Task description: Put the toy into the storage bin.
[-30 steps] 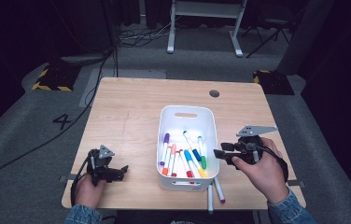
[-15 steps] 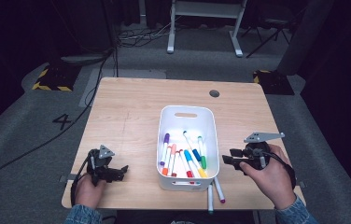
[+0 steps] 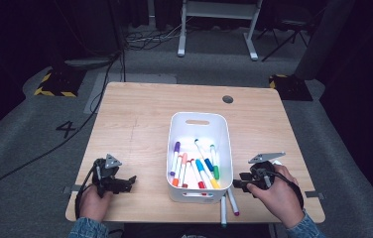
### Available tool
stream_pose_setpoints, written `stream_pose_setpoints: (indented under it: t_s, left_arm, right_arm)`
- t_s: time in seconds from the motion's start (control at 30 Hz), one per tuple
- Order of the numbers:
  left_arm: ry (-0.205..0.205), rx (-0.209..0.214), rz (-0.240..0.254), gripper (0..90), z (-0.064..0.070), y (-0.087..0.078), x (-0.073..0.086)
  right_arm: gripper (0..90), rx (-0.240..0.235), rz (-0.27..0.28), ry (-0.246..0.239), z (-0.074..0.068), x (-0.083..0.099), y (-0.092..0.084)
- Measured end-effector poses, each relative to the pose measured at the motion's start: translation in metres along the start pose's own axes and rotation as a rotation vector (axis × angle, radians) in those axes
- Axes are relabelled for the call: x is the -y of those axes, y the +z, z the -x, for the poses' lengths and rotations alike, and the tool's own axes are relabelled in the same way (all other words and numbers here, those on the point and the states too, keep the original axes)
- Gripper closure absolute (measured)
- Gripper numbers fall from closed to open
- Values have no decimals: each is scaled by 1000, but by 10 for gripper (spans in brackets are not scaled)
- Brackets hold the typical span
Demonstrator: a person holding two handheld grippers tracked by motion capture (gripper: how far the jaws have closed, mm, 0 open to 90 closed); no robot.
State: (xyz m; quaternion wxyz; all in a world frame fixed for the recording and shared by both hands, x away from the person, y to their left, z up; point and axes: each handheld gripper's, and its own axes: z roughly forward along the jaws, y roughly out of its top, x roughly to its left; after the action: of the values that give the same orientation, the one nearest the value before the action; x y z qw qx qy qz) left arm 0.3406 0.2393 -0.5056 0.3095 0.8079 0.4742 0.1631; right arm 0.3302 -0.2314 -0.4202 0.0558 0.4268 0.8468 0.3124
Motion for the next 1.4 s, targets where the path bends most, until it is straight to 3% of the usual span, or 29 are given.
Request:
stream_pose_setpoints:
  t_s: [0.3,0.7,0.93,1.1,1.17,1.4]
  left_arm:
    - [2,-3,1,0,0,0,0]
    - [1,0,1,0,0,0,0]
    - [1,0,0,0,0,0,0]
    - [2,-2,1,0,0,0,0]
    - [1,0,1,0,0,0,0]
    - [1,0,1,0,0,0,0]
  right_arm:
    - [551,-12,-70,26,1,12,20]
    - [554,-16,-150,1,2,20,43]
    - [637,29,-173,-6,10,21,44]
    - [762,66,-198,37,16,20,41]
    - [768,88,-206,40,19,20,41]
    - [770,84,-187,66,21,18,36]
